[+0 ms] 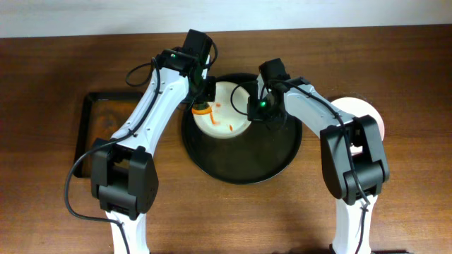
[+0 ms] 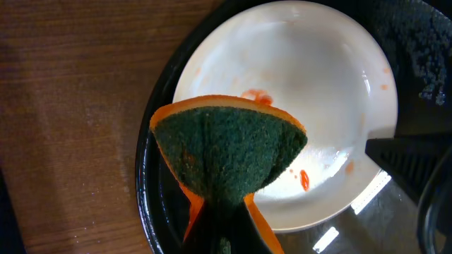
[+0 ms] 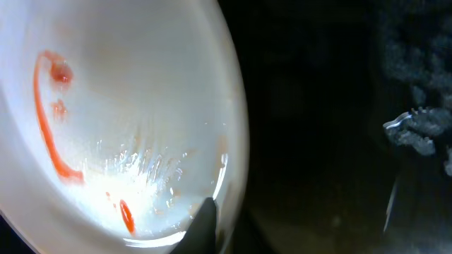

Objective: Clean dirty plates on tray and stack at the side
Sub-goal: 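Hold the last plate with the right gripper and scrub it with the sponge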

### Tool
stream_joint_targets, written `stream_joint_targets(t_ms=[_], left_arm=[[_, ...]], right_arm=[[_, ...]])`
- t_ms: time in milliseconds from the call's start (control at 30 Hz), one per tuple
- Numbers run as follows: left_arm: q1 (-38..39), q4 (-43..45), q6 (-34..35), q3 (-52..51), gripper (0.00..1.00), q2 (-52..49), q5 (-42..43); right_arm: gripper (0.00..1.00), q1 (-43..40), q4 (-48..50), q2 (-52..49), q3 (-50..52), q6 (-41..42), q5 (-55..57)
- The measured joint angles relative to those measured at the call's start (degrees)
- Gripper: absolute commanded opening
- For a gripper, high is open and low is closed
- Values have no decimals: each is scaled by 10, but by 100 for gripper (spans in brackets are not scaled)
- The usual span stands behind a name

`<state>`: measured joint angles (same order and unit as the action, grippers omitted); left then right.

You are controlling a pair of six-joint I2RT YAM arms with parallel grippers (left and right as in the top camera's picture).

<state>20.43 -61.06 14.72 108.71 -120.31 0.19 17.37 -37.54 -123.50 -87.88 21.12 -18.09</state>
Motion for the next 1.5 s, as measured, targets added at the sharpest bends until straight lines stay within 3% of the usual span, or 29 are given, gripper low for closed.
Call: stream_joint_targets(t_ms=[400, 833, 1067, 1500], left_arm=[[0, 6, 23, -6, 1, 0, 65], [31, 116, 33, -171, 1, 0, 195], [57, 176, 35, -220, 1, 0, 207], [83, 222, 46, -223, 1, -13, 200]], right_arm=[[4, 0, -58, 0, -2, 2, -3], [4, 0, -60, 0, -2, 1, -3], [4, 0, -60, 0, -2, 2, -3], [4, -2, -64, 0, -2, 7, -3]])
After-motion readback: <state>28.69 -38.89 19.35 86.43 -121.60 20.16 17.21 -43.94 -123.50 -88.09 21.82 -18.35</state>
